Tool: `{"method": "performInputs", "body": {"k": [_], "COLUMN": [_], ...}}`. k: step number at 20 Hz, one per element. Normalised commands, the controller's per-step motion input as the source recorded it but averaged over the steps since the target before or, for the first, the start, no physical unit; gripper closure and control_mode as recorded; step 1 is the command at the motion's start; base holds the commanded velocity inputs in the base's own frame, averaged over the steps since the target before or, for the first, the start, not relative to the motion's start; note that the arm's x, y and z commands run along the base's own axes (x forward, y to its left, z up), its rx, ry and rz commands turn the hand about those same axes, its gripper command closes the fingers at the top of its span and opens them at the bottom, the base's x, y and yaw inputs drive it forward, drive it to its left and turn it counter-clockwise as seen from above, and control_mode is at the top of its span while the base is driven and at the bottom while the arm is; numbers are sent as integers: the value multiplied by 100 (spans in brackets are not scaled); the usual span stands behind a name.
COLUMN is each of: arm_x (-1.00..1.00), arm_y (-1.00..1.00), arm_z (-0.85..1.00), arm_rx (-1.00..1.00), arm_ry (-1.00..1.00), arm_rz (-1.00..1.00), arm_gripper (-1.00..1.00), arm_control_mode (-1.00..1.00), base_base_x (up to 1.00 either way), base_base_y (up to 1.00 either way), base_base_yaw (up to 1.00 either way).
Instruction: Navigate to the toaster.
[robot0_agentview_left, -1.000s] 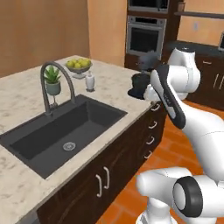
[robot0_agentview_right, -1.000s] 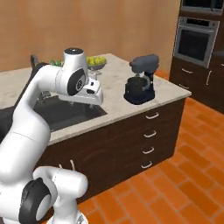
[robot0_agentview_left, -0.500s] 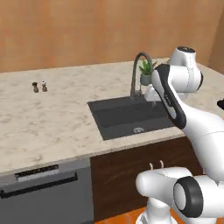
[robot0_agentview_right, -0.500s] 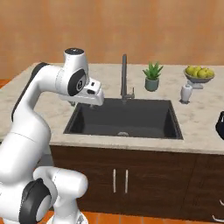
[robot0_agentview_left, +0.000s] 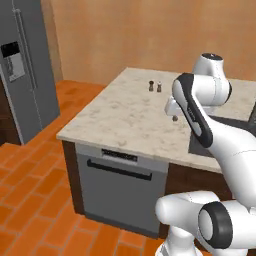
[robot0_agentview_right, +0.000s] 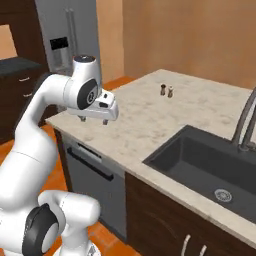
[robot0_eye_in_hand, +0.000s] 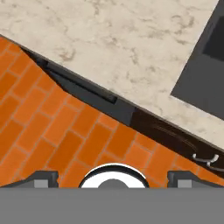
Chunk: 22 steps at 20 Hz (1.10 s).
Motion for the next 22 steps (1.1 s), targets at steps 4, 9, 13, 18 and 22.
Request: {"method": "performInputs", "body": {"k": [4, 9, 13, 18, 22], "arm_x": [0, 0, 0, 0, 0], "arm_y": [0, 0, 0, 0, 0], "arm_z": [0, 0, 0, 0, 0], "arm_rx": [0, 0, 0, 0, 0], "arm_ry": [0, 0, 0, 0, 0], "arm_rz": [0, 0, 0, 0, 0], "arm_gripper": [-100, -100, -100, -100, -100], "arm_control_mode": [100, 100, 100, 100, 100], "base_base_x": [0, 37, 100, 100, 100], "base_base_y": [31, 48, 70, 80, 69], "base_base_yaw": [85, 64, 24, 13, 10]}}
